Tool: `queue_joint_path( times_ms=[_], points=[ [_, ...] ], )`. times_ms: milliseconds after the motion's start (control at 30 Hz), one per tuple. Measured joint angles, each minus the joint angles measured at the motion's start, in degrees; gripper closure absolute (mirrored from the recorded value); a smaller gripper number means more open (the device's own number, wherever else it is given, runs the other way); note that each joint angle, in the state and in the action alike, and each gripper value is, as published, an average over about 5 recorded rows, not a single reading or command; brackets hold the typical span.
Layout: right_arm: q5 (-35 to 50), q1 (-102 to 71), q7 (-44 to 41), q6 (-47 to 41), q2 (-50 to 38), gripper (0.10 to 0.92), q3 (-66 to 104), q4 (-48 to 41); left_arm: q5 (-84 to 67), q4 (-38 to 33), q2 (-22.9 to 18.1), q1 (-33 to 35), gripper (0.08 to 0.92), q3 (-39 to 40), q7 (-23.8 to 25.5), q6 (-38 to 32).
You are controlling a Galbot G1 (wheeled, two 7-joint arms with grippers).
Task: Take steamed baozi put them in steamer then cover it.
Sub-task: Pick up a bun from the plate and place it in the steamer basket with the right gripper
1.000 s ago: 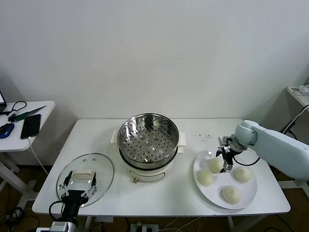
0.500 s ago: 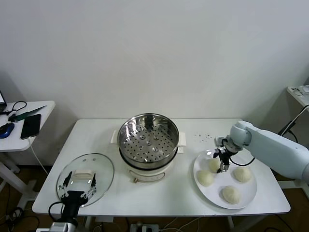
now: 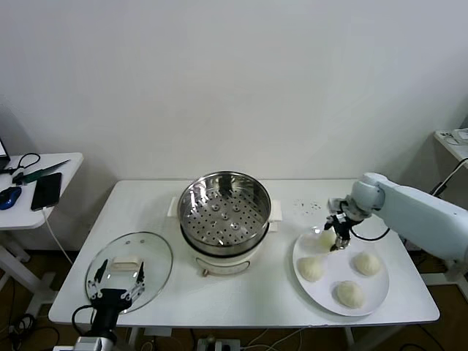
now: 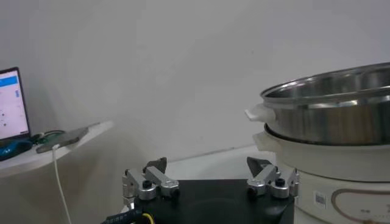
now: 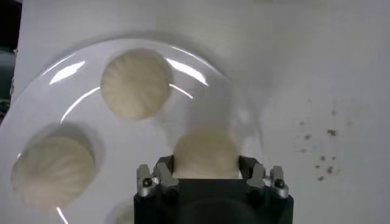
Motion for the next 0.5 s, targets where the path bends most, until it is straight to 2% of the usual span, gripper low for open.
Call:
queue_joint_path(
  times_ms=[500],
  points=[
    [-2.4, 23.3, -3.6, 19.6, 9.8, 0.338, -11.5, 0.3, 0.3, -0.2, 0.0, 0.9, 0.177, 0.4, 0.5, 0.0]
  ],
)
